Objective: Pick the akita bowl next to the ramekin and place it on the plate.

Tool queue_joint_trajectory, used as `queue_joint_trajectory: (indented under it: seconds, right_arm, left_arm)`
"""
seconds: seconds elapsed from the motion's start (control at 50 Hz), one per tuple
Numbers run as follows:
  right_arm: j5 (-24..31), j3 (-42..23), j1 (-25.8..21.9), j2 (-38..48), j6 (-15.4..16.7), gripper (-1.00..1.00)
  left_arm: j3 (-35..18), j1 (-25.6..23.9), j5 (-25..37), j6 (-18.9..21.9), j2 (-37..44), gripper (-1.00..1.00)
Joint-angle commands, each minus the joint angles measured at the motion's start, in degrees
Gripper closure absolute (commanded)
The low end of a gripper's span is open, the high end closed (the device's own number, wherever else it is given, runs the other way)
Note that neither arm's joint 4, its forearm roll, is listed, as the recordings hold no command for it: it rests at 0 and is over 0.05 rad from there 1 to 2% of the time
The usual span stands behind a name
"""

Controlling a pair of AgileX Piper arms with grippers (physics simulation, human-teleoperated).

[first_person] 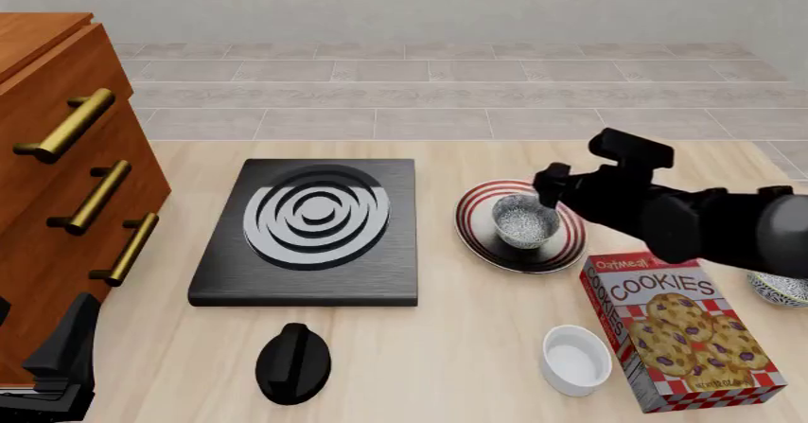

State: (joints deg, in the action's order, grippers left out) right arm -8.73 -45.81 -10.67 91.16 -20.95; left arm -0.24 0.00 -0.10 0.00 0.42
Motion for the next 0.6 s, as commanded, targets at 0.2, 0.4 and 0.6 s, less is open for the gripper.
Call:
queue_joint_trajectory:
  seconds: [0.2, 0.4, 0.6]
  right_arm:
    - [0.77, 1.71, 0.0, -4.07, -0.73, -1.0]
    - [1.85, 1.95, 0.32, -6.1, -0.32, -1.0]
    - [3.05, 2.8, 0.04, -9.18, -0.68, -1.0]
  left_arm:
    - [0.0, 0.0, 0.0, 0.0, 0.0, -1.0]
    - [0.0, 0.0, 0.0, 0.0, 0.0, -1.0]
    - [0.0, 0.0, 0.0, 0.0, 0.0, -1.0]
